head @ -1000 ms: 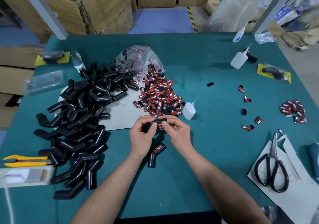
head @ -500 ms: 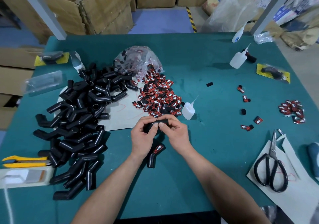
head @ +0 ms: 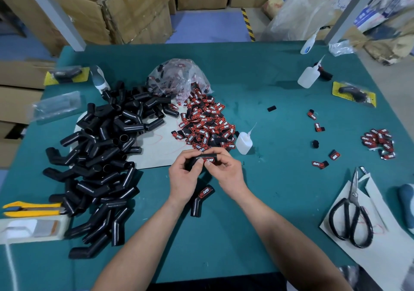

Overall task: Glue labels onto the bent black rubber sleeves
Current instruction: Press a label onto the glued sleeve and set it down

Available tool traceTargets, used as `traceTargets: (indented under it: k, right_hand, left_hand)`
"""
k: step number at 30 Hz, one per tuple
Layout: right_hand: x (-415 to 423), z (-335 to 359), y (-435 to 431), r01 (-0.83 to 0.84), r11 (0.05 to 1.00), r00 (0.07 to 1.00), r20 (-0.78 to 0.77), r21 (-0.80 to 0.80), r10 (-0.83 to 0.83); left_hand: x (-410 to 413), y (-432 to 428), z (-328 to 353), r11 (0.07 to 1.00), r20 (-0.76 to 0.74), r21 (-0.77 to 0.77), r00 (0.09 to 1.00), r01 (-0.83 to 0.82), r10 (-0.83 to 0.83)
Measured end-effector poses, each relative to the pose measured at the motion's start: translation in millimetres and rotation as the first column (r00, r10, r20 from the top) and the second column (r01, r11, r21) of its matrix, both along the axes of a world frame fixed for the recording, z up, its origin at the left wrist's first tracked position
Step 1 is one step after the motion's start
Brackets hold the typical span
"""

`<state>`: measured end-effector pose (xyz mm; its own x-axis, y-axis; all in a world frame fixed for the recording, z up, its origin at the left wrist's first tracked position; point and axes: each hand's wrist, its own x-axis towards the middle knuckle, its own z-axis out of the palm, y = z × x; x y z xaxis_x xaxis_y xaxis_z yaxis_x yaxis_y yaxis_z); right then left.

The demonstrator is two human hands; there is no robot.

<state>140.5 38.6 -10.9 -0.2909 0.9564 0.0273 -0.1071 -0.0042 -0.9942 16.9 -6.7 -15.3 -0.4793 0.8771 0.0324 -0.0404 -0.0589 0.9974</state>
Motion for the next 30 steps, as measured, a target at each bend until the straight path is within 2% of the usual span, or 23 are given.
traceTargets:
  k: [6, 13, 26, 30]
  right_hand:
    - [1.2, -6.7, 4.4, 0.024, 0.999, 1.0, -0.006, -0.046, -0.024]
    - [-1.0, -8.9, 4.1, 0.0, 0.996, 0.995, -0.102, -0.085, -0.009]
    - [0.7, -5.1, 3.9, -0.032, 0.999, 0.999, -0.023, -0.04, 0.031]
    - [1.0, -4.7, 3.7, -0.052, 0.996, 0.996, -0.07, -0.079, 0.046]
  left_hand:
    - [0.6, 0.5, -0.7, 0.998, -0.004, -0.033, 0.998, 0.061, -0.061]
    - [-4.3, 3.3, -6.6, 0.997, 0.003, -0.08, 1.0, 0.005, -0.005]
    - [-6.2, 4.8, -9.1, 0.995, 0.083, -0.098, 0.996, -0.008, 0.016]
    - [-7.5, 5.7, -10.9, 0.996, 0.07, -0.091, 0.997, -0.011, 0.017]
